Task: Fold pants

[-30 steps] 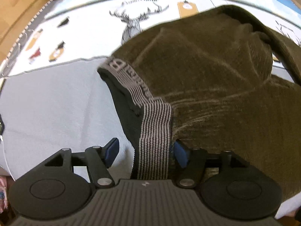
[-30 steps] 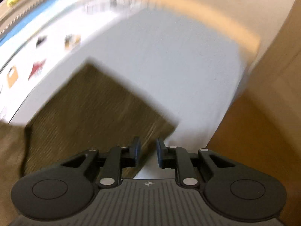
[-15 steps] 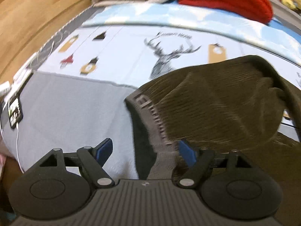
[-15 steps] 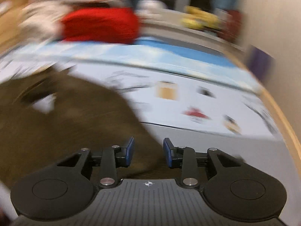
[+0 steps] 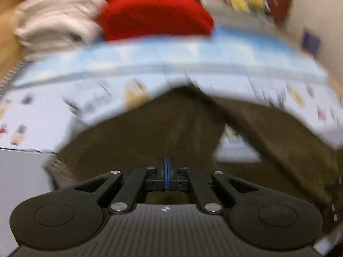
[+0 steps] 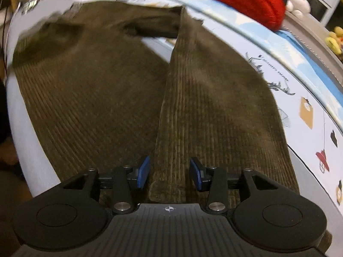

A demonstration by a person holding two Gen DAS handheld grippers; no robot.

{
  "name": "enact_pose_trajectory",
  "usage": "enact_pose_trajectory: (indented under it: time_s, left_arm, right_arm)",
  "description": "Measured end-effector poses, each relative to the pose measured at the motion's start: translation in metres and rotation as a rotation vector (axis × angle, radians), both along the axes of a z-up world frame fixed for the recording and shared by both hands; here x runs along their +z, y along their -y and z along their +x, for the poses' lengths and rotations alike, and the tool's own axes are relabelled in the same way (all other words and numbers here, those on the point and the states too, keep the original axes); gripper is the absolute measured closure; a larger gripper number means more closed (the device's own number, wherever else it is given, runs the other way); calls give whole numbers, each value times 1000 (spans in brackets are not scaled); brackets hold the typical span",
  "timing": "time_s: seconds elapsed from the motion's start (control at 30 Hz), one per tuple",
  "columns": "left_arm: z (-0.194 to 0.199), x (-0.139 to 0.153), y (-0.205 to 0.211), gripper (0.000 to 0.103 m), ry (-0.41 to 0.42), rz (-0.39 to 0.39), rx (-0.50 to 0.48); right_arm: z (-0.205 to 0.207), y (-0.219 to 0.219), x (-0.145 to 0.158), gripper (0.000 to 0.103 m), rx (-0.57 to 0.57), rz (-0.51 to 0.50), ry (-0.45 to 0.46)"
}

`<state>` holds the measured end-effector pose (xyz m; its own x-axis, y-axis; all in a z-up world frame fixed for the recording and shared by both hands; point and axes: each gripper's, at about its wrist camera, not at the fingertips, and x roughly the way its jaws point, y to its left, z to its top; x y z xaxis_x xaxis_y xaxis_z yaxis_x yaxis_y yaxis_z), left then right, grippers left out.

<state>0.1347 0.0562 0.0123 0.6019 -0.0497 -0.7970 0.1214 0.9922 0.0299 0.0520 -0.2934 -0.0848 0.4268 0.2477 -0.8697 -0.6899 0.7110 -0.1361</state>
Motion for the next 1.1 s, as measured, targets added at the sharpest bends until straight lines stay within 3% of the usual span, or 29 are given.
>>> enact_pose_trajectory:
  time_s: [0.1, 0.17, 0.23, 0.27, 0.33, 0.37, 0.43, 0.47, 0.5, 0.53, 0.63, 0.7, 0.77, 0.83, 0.93, 1.03, 1.1]
  left_arm:
    - [26, -6, 28, 101, 33, -41, -94]
    - [46, -17, 42, 101, 8, -63, -116]
    - [65, -30, 57, 101, -17, -79, -130]
    - [73, -35, 62, 101, -20, -86, -147]
    - [92, -47, 78, 97, -10, -90, -200]
    - [95, -53, 84, 91, -4, -86, -215]
    - [109, -69, 100, 64, -4, -59, -240]
    - [116, -78, 105, 41, -3, -32, -246]
    - [121, -86, 113, 29, 12, 9, -251]
    - [124, -94, 117, 27, 34, 52, -254]
    - [139, -120, 126, 30, 41, 158, -275]
    - [145, -132, 123, 61, 25, 177, -295]
    - [148, -130, 119, 79, 24, 160, -314]
    - [147, -119, 114, 82, 36, 168, -355]
    - [136, -94, 98, 83, 44, 75, -508]
    - [116, -75, 78, 83, 25, 31, -675]
    - [108, -72, 66, 82, -43, -30, -748]
  right_arm:
    - [-2, -4, -6, 59, 36, -35, -2]
    - [-6, -7, -8, 61, 67, -66, 12]
    - [-8, -9, -11, 74, 95, -79, -2]
    - [-9, -7, -8, 90, 104, -67, -7]
    - [-6, 5, 11, 91, 77, -5, 47]
    - [4, 19, 27, 92, 3, 69, 70]
    - [24, 60, 65, 93, -191, 246, 135]
    - [29, 79, 82, 93, -258, 321, 171]
    - [33, 100, 100, 94, -324, 400, 208]
    - [37, 117, 114, 94, -376, 459, 239]
    - [55, 160, 149, 95, -505, 598, 307]
    - [74, 183, 168, 95, -579, 655, 328]
    - [92, 198, 185, 96, -634, 687, 340]
    - [114, 210, 201, 103, -679, 694, 367]
    - [153, 239, 224, 103, -818, 714, 411]
    - [195, 253, 230, 103, -998, 542, 520]
    - [209, 250, 214, 99, -1050, 473, 514]
